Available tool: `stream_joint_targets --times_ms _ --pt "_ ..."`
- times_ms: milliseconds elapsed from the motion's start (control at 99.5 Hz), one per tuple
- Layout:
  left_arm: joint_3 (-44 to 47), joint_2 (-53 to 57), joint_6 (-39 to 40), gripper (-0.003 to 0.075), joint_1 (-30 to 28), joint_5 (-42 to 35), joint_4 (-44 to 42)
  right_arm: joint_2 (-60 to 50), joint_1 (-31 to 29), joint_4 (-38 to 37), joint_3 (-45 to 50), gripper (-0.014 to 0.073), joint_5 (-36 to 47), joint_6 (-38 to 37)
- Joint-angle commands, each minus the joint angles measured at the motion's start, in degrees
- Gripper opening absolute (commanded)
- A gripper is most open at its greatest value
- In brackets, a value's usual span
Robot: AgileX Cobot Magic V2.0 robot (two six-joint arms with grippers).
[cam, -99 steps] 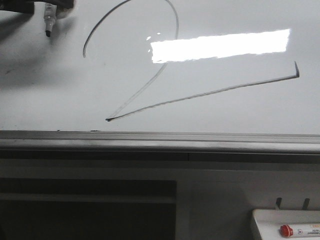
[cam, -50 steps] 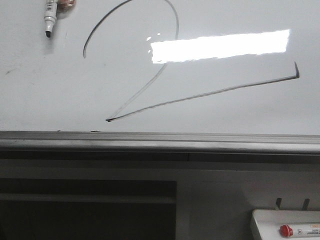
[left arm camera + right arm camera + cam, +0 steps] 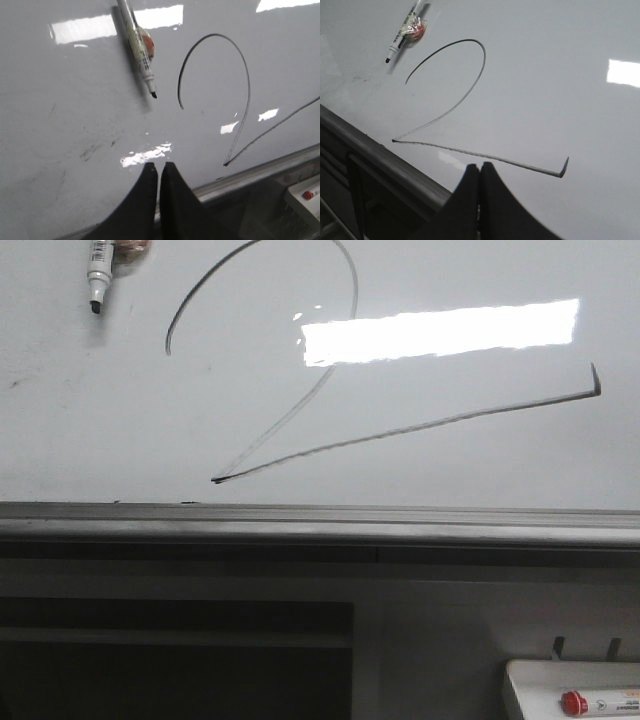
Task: Write number 2 on whiteboard
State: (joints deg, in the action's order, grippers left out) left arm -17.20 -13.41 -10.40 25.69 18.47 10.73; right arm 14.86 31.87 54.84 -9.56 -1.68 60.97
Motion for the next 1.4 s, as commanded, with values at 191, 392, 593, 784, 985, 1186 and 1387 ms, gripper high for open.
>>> stream_joint_targets --times_ms 191,392,593,784,985,1186,1387 --pt "2.27 -0.44 0.07 -0.002 -0.31 -4.0 0.31 0.35 -0.33 0.27 -1.55 -0.0071 3.07 -0.07" --pt "4.39 0.4 0.07 -0.002 -1.14 -8.87 -11.56 0.35 -0.33 0.27 -1.55 -0.0071 3.07 -0.07" --pt "9.78 6.79 0.07 -0.002 -5.26 -13.87 -10.0 0.35 -0.33 0.27 -1.55 -0.0071 3.07 -0.07" --pt "14.8 15.5 0.07 -0.002 -8.86 -11.09 -8.64 0.35 -0.33 0.27 -1.55 -0.0071 3.07 -0.07" --pt "17.93 15.19 -0.02 -0.002 -11.3 -2.93 -8.32 0.45 -0.33 0.27 -1.55 -0.0071 3.05 -0.07" --pt "17.93 15.19 -0.02 -0.002 -11.41 -2.93 -8.18 0.56 -0.33 0.27 -1.55 -0.0071 3.05 -0.07" --pt "17.93 15.19 -0.02 -0.002 -11.41 -2.93 -8.18 0.56 -0.33 0.27 -1.55 -0.0071 3.05 -0.07"
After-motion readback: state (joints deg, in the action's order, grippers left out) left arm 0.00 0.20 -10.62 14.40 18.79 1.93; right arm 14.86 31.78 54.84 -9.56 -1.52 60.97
